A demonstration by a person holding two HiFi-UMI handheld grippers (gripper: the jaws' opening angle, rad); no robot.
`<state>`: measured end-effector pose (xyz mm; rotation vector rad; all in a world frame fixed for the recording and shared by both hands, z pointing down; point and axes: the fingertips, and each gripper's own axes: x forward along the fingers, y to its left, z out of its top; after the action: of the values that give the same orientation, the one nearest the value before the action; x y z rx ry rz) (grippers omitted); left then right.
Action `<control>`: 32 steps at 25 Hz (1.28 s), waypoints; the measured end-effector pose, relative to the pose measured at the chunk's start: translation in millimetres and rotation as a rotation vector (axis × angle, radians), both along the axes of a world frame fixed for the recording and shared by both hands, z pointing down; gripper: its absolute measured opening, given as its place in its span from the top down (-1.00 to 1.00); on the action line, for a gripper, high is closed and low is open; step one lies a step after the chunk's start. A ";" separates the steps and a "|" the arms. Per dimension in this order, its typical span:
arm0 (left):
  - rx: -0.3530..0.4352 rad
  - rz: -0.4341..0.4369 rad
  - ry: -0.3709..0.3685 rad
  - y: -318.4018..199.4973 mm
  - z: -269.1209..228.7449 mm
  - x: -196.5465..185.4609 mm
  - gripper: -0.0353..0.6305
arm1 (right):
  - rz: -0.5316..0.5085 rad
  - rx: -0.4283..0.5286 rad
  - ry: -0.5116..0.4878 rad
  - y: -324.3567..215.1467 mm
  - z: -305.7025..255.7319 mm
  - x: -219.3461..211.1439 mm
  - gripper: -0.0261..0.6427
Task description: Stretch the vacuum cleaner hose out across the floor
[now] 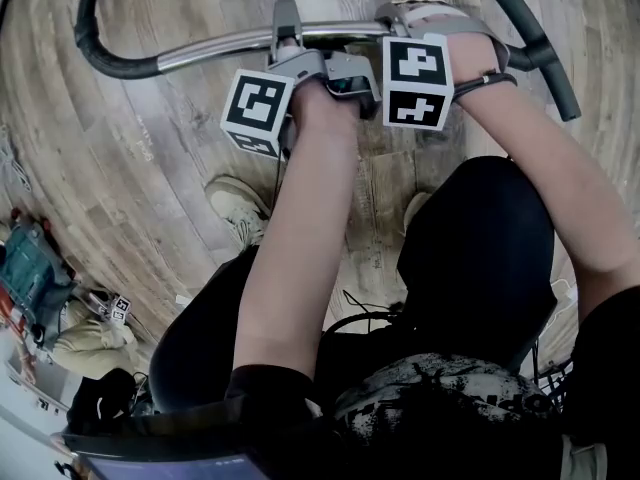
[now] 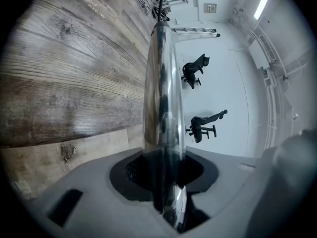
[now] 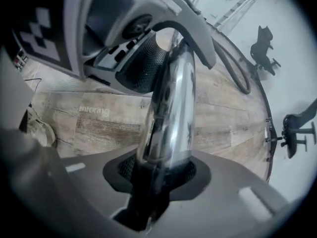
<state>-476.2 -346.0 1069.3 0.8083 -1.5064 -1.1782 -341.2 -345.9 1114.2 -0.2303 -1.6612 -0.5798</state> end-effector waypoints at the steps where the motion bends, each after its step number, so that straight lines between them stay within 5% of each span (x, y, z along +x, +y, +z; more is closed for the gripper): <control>1: 0.007 0.015 -0.010 -1.2 -2.6 2.5 0.53 | 0.007 -0.014 0.005 0.7 1.5 1.0 0.55; 6: 0.078 0.193 -0.131 -8.8 -14.2 8.5 0.51 | 0.060 -0.108 0.004 9.9 2.3 14.9 0.57; 8: 0.096 0.153 -0.175 -2.8 -17.4 -21.0 0.50 | 0.077 -0.146 0.013 14.3 2.5 22.0 0.57; 11: 0.164 0.075 -0.122 0.3 -24.7 -60.0 0.59 | 0.090 -0.168 0.029 15.0 2.7 34.3 0.57; 18: 0.200 0.152 -0.045 -9.2 -71.4 -44.8 0.62 | 0.135 -0.169 0.055 16.8 -43.7 50.0 0.57; 23: 0.163 0.180 -0.008 12.6 -182.8 -36.0 0.62 | 0.174 -0.226 0.082 53.6 -163.2 59.1 0.57; 29: 0.003 0.221 -0.002 78.0 -353.2 -11.8 0.62 | 0.250 -0.408 0.143 144.0 -361.6 89.7 0.56; 32: 0.069 0.231 0.021 94.7 -470.2 11.5 0.62 | 0.285 -0.529 0.137 189.5 -464.4 105.0 0.56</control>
<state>-464.7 -251.3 599.1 0.9851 -1.3215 -1.0668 -236.2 -156.4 649.8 -0.3971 -1.6493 0.0974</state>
